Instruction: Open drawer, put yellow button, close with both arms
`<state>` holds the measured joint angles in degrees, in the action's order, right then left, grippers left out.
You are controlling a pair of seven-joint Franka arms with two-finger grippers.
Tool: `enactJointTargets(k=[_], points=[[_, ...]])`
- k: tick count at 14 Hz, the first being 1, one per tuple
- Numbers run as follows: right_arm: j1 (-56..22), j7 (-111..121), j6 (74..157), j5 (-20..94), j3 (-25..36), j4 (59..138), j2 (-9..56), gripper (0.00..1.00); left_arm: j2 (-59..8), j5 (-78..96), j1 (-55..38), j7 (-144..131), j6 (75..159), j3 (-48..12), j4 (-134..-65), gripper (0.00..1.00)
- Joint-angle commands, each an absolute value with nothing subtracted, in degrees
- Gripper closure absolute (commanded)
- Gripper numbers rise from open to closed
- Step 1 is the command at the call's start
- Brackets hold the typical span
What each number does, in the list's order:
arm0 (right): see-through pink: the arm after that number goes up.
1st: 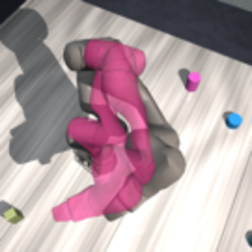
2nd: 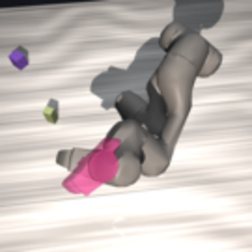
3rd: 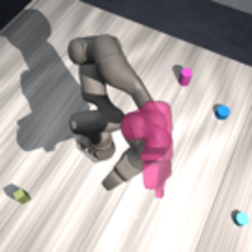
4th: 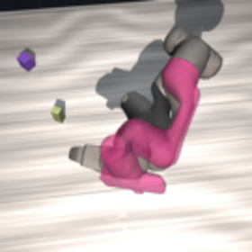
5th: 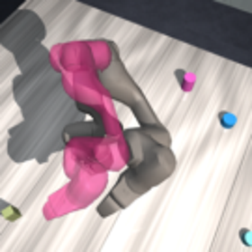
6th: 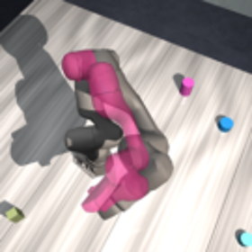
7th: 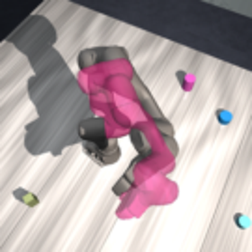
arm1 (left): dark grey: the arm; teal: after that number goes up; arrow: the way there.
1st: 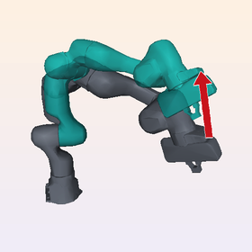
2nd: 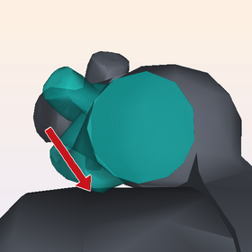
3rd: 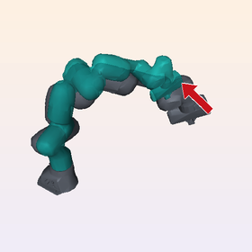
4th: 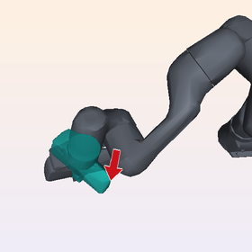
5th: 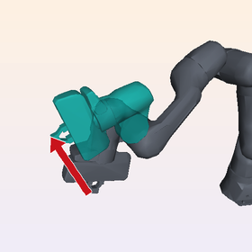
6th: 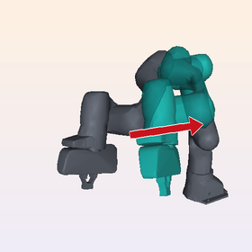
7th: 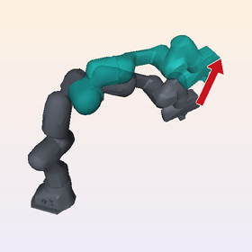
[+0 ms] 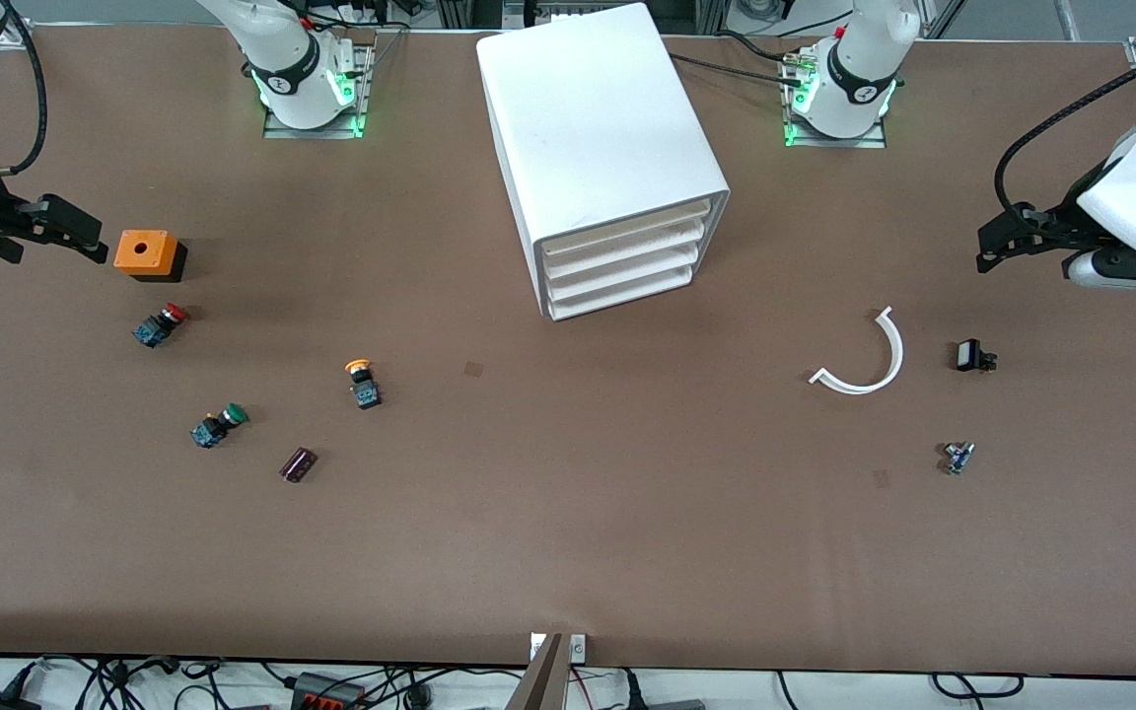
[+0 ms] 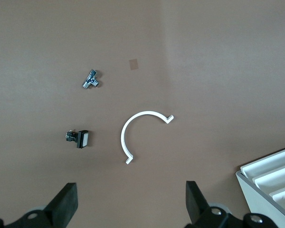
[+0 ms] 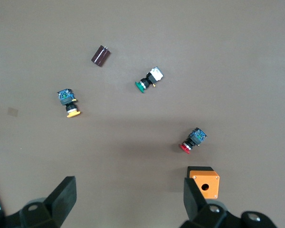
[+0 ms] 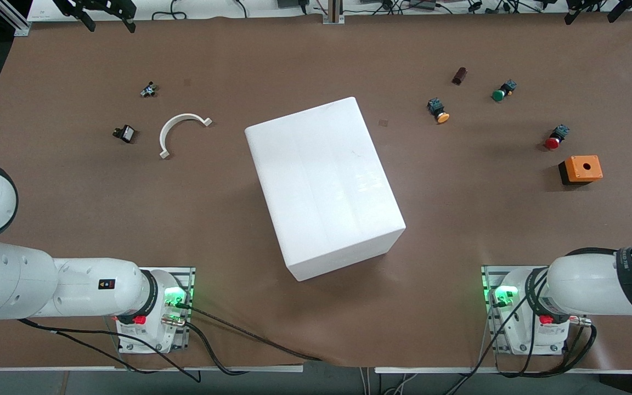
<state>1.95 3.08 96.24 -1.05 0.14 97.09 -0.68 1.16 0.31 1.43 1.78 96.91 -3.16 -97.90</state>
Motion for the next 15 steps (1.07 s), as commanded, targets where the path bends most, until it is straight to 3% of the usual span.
enactJointTargets(k=[1,15], points=[[2.64,4.04,96.50,-1.23,-0.53,98.17,-0.45,0.00,1.67,1.23,1.76,2.37,95.98,-3.25,-97.47,0.00],[-5.09,3.08,106.51,1.74,-0.53,97.21,14.23,0.00,1.67,1.23,1.76,2.29,95.80,-3.34,-97.29,0.00]])
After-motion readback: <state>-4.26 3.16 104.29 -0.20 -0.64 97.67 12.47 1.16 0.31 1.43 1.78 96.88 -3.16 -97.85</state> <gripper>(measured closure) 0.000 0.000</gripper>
